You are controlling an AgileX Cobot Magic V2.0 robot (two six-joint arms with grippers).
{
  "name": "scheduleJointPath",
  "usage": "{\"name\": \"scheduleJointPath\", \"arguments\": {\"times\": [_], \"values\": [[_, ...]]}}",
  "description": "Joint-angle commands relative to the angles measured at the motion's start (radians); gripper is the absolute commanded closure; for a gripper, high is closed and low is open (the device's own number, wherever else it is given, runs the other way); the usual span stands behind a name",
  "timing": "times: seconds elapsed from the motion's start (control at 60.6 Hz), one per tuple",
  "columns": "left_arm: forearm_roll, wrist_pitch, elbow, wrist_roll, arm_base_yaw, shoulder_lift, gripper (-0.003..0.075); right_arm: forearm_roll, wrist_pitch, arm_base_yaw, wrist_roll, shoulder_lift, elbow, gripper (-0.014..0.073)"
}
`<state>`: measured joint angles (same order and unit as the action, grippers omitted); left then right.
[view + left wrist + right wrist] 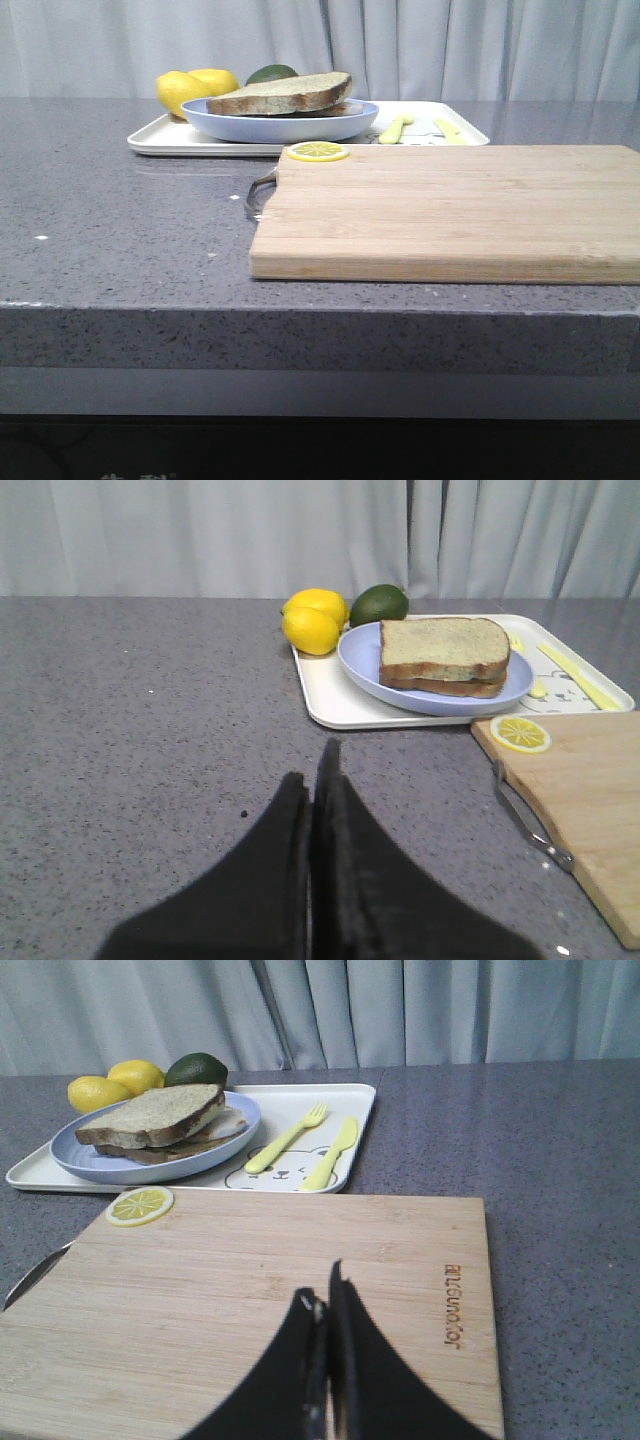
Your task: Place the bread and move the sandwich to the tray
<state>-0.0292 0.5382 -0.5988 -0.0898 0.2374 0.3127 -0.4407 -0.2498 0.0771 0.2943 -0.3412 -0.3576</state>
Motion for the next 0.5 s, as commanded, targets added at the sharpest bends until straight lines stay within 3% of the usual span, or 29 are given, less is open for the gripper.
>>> {"name": "scheduleJointPath", "arguments": {"times": [0.0, 0.248, 0.479], "values": [[0.010, -0.154, 0.030, -0.011, -0.051, -0.025, 0.0741, -0.008, 0.073, 0.001, 0.006, -0.010, -0.027, 0.0663], [0.047, -0.241, 0.234, -0.011, -0.221, -0.211, 0.0741, -0.008, 0.073, 0.001, 0.006, -0.010, -0.027, 0.0663], [0.047, -0.249, 0.347, -0.011, -0.275, -0.335, 0.0741, -0.008, 0.073, 0.001, 0.006, -0.010, -0.027, 0.0663]]}}
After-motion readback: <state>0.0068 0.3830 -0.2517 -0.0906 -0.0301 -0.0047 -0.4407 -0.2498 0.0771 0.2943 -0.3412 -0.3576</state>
